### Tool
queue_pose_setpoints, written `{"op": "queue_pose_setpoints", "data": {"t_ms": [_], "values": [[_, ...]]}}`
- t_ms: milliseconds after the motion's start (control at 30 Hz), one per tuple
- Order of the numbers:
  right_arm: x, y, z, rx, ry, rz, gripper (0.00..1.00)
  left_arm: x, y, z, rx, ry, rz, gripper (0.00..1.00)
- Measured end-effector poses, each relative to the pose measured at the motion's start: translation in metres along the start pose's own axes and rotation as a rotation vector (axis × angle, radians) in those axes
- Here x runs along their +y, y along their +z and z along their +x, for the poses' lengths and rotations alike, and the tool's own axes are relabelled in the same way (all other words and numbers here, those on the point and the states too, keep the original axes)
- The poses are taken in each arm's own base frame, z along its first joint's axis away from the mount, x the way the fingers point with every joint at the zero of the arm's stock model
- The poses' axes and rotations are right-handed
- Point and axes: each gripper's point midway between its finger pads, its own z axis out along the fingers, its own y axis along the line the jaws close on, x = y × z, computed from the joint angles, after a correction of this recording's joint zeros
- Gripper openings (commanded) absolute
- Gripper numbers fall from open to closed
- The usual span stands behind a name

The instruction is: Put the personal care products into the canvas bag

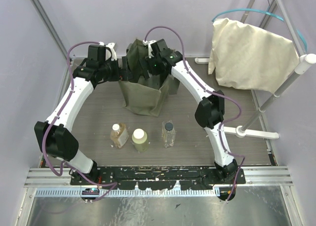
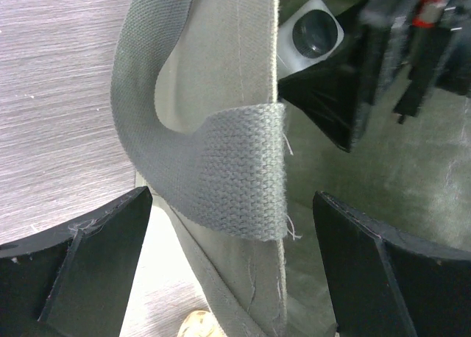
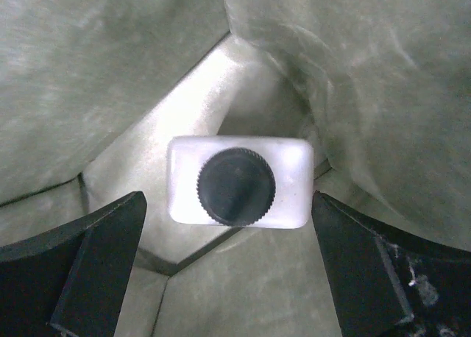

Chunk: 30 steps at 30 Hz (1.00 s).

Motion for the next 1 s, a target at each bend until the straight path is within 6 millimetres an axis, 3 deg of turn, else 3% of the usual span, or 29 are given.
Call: {"op": "queue_pose_setpoints", "data": {"t_ms": [167, 333, 533, 733, 1000], "values": [[0.004, -0.039, -0.027, -0.085, 0.006, -0.016, 1.00, -0.001, 0.000, 0.001, 0.001, 0.000, 0.005, 0.98], [0.009, -0.099, -0.060, -0.216, 0.025, -0.028, 1.00, -0.001, 0.001, 0.002, 0.003, 0.000, 0.007, 0.98], [0.011, -0.160, -0.080, -0.324, 0.045, -0.034, 1.00, 0.001, 0.002, 0.003, 0.005, 0.003, 0.004, 0.98], [-0.004, -0.200, -0.061, -0.338, 0.081, 0.048, 1.00, 0.003, 0.002, 0.002, 0.002, 0.014, -0.006, 0.98], [-0.017, -0.221, 0.010, -0.217, 0.148, 0.122, 1.00, 0.005, 0.002, 0.002, 0.000, 0.028, -0.015, 0.98]]}}
